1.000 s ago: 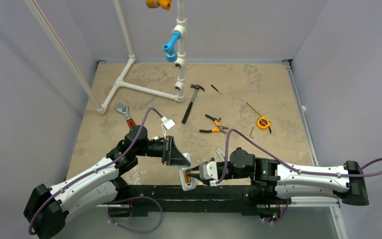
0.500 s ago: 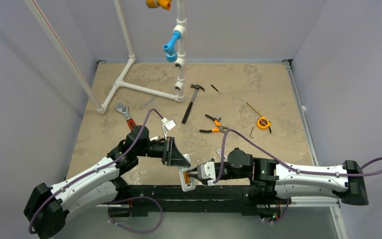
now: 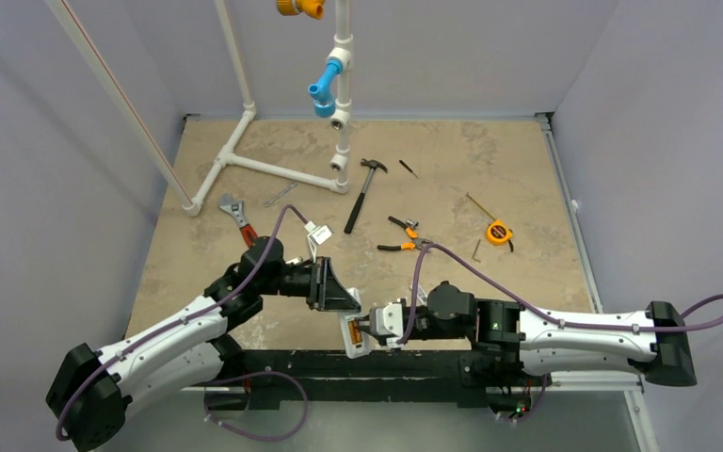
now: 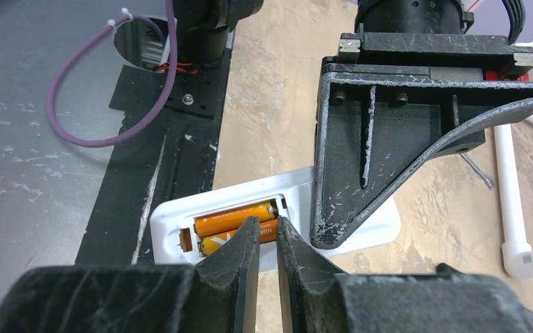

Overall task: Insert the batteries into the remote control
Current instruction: Load the battery into the remote control.

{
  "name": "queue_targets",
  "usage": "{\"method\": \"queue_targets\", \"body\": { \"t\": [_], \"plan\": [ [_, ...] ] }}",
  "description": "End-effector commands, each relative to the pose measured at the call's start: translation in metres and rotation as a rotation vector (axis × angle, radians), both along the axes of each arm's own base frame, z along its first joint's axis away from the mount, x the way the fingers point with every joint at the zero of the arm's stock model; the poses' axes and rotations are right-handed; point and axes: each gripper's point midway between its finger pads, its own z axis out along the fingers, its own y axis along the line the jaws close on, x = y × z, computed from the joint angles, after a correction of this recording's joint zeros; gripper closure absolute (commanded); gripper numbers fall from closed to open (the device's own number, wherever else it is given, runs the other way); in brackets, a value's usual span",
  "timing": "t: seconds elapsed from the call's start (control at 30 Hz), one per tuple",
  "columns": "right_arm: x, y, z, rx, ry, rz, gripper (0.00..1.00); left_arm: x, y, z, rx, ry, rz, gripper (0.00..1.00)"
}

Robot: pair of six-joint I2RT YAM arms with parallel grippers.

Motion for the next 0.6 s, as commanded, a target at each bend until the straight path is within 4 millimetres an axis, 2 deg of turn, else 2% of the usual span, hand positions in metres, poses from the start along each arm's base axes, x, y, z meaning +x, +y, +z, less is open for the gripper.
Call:
{"method": "queue_targets", "body": {
  "t": [0.0, 0.3, 0.57],
  "plan": [
    [0.009, -0.025, -0.058, -0.216, 0.024, -0.085, 0.88, -0.002, -0.006, 0.050, -0.153, -0.074, -0.040, 1.00],
    [0.020, -0.032, -0.057, -0.224, -0.059, -0.123, 0.89, -0.003, -0.007, 0.053, -0.171, -0.064, -0.039, 1.00],
    [0.019, -0.034, -0.062, -0.243, -0.107, -0.141, 0.91, -0.004, -0.009, 0.060, -0.208, -0.048, -0.048, 1.00]
  ]
}}
